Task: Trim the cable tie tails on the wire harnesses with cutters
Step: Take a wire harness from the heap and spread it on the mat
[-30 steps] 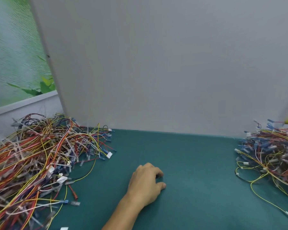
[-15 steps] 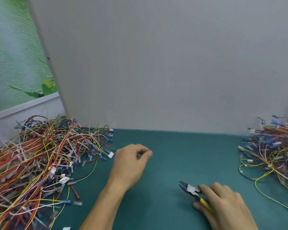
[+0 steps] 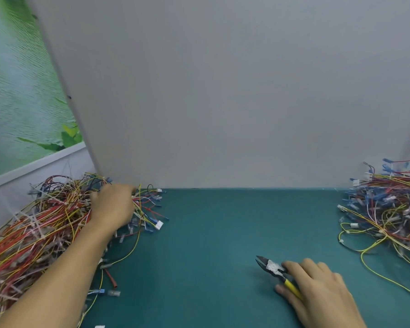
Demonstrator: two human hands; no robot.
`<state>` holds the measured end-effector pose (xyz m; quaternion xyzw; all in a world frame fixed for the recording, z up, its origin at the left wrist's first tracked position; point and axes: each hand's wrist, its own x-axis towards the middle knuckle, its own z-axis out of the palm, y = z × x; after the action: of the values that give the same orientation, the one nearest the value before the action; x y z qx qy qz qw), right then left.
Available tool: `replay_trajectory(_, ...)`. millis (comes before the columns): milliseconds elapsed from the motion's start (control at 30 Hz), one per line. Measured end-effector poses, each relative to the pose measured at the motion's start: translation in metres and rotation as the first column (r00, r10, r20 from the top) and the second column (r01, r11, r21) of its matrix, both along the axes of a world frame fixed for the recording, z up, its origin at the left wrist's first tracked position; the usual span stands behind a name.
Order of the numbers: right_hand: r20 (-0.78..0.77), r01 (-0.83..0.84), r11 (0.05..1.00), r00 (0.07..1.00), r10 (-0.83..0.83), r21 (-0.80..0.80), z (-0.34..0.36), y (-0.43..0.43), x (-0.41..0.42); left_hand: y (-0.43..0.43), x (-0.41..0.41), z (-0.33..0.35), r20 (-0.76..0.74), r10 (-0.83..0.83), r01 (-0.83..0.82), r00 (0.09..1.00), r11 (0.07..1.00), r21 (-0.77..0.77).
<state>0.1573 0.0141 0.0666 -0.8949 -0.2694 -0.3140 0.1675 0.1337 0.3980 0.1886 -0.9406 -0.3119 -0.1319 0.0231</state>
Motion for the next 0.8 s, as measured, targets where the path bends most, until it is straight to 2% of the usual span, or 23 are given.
replay_trajectory(67,0.009,0.022,0.999,1.0,-0.021,-0.034,0.002,-0.001,-0.001,0.01,0.0,-0.008,-0.12,-0.008,0.018,0.993,0.997,0.079)
replay_trajectory(167,0.02,0.045,0.994,0.999,-0.043,-0.1,0.006,-0.002,-0.003,0.024,-0.004,-0.01,-0.095,-0.039,0.054,0.995,0.985,0.161)
replay_trajectory(267,-0.094,0.037,0.993,0.994,-0.047,-0.11,0.005,-0.001,-0.002,0.027,-0.007,-0.002,-0.038,-0.09,0.096,0.995,0.976,0.195)
replay_trajectory(367,-0.06,0.028,0.996,0.998,-0.034,-0.089,0.005,-0.001,-0.003,0.013,-0.01,0.016,0.252,-0.219,0.194,0.943,0.973,0.121)
replay_trajectory(467,-0.081,0.035,0.994,0.996,-0.043,-0.099,0.009,0.0,-0.003,-0.009,-0.009,0.045,0.587,-0.264,0.339,0.765,0.941,-0.018)
replay_trajectory(533,-0.143,0.022,0.99,0.989,-0.042,-0.138,0.01,0.0,-0.004,-0.028,-0.007,0.062,0.712,-0.235,0.422,0.662,0.901,-0.096)
replay_trajectory(600,-0.217,0.016,0.989,0.975,-0.047,-0.144,0.011,0.0,-0.005,-0.048,-0.002,0.071,0.761,-0.142,0.515,0.632,0.811,-0.276)
replay_trajectory(700,-0.261,-0.001,0.99,0.965,-0.036,-0.141,0.012,0.0,-0.005,-0.083,0.002,0.068,0.769,-0.003,0.646,0.639,0.546,-0.534)
replay_trajectory(800,-0.29,-0.011,0.989,0.957,-0.032,-0.146,0.016,-0.001,-0.006,-0.109,-0.001,0.075,0.811,0.044,0.739,0.583,0.387,-0.552)
